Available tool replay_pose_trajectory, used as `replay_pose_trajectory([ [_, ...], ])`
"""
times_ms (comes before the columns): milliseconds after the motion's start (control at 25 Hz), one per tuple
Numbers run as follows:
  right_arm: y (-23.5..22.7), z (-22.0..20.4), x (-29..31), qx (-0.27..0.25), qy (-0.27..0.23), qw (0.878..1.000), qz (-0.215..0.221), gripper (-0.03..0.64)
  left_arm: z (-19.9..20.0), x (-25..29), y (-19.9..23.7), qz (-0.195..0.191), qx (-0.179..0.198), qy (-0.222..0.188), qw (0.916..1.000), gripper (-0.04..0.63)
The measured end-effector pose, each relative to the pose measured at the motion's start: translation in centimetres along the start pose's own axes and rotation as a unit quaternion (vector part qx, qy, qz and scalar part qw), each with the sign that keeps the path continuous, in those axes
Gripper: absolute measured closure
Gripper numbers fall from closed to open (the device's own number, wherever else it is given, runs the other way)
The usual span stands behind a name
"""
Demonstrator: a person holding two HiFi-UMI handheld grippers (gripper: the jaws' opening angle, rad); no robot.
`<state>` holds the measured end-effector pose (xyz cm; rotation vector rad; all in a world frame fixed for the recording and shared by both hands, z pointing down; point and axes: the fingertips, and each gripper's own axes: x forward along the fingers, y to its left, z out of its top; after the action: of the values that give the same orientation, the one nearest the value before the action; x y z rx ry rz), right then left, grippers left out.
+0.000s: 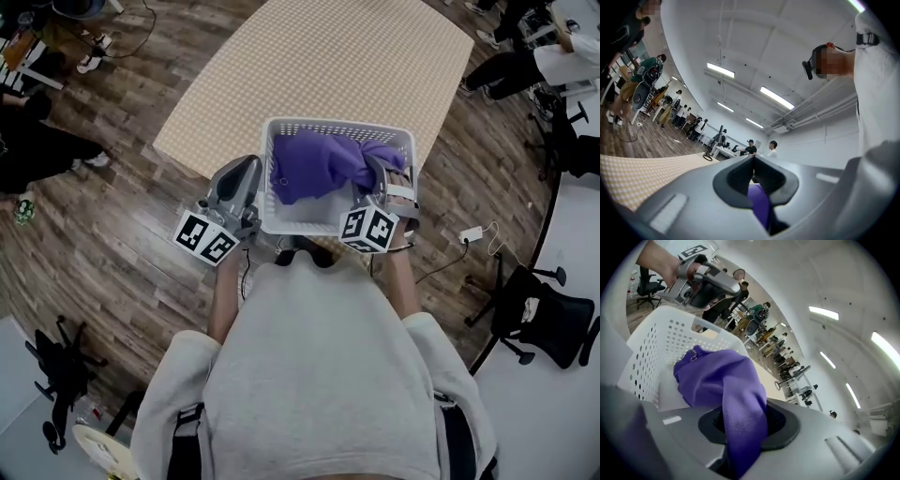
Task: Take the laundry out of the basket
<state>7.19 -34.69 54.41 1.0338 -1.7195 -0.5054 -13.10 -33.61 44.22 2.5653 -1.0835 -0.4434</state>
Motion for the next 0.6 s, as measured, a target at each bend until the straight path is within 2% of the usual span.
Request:
replay_pose_trajectory([
  [200, -4.7, 2.2, -3.4, 0.018, -0.037, 0.997, -0.065, 0.503, 1.1, 0.5, -0.1, -0.009, 0.008, -0.006, 0.9999, 0.586],
  [240, -5.4, 2.3, -3.9, 0.032, -0.045, 0.996, -0.073, 0.503, 1.1, 0.7, -0.4, -0.011, 0.008, -0.007, 0.9999, 0.586],
  [320, -6.5, 2.1, -4.9, 0.092, -0.067, 0.990, -0.078, 0.506, 1.2, 0.9, -1.0, -0.018, 0.010, -0.008, 0.9998, 0.586],
  [440, -7.7, 1.9, -6.8, 0.207, -0.113, 0.969, -0.079, 0.512, 1.6, 0.9, -1.8, -0.024, 0.017, -0.011, 0.9995, 0.586],
  [600, -10.6, 2.9, -9.8, 0.334, -0.192, 0.919, -0.082, 0.525, 3.3, 0.4, -1.4, -0.017, 0.032, -0.029, 0.9989, 0.586],
])
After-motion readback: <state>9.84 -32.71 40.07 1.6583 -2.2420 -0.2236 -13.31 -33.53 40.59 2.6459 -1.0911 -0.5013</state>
